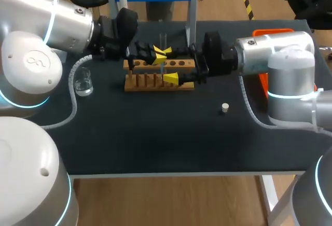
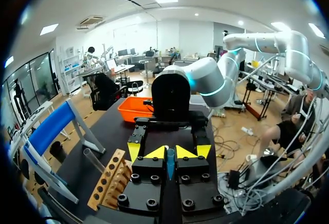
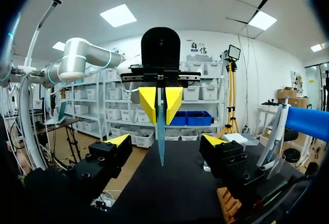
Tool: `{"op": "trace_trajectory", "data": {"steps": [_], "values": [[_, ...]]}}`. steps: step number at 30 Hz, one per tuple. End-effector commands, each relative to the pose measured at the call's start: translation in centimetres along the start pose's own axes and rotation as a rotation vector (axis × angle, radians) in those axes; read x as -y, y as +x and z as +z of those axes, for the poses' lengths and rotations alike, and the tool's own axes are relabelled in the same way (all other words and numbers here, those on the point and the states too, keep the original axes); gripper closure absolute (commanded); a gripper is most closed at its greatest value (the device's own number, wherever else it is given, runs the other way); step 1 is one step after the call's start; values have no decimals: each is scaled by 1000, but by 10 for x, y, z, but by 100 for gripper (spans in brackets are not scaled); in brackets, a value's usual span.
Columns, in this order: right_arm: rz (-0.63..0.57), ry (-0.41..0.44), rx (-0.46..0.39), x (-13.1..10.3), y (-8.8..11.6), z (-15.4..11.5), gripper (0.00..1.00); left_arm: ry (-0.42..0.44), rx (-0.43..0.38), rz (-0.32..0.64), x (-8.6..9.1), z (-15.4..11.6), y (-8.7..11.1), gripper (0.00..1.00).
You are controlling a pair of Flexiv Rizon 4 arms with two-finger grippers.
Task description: Invert the test tube, pick up the pipette, mount the tip to pipette, aspirate from beaker and dispense into the tube, eject the tip, return the pipette, and cap with the stopper.
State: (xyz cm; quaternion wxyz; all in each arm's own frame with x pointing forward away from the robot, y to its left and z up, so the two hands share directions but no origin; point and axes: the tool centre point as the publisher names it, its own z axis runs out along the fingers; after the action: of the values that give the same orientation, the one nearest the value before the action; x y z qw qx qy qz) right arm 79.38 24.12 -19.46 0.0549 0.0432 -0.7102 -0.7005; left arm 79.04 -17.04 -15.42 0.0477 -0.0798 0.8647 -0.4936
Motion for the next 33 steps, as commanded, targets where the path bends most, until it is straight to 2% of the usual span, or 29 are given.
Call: {"op": "trace_trajectory", "data": {"steps": [1, 8, 9, 11, 18, 33], "values": [[1, -1, -5, 0, -3, 6, 17, -1, 0, -1, 0, 0, 1, 100], [4, -6, -5, -1, -4, 11, 31, -1, 0, -1, 0, 0, 1, 100], [5, -6, -5, -1, -4, 11, 35, -1, 0, -1, 0, 0, 1, 100], [6, -8, -5, -1, -5, 12, 49, -1, 0, -1, 0, 0, 1, 100], [7, -11, -11, -2, -5, 16, 56, -1, 0, -1, 0, 0, 1, 100], [10, -26, -20, -5, -1, 16, 59, -1, 0, -1, 0, 0, 1, 100]]}}
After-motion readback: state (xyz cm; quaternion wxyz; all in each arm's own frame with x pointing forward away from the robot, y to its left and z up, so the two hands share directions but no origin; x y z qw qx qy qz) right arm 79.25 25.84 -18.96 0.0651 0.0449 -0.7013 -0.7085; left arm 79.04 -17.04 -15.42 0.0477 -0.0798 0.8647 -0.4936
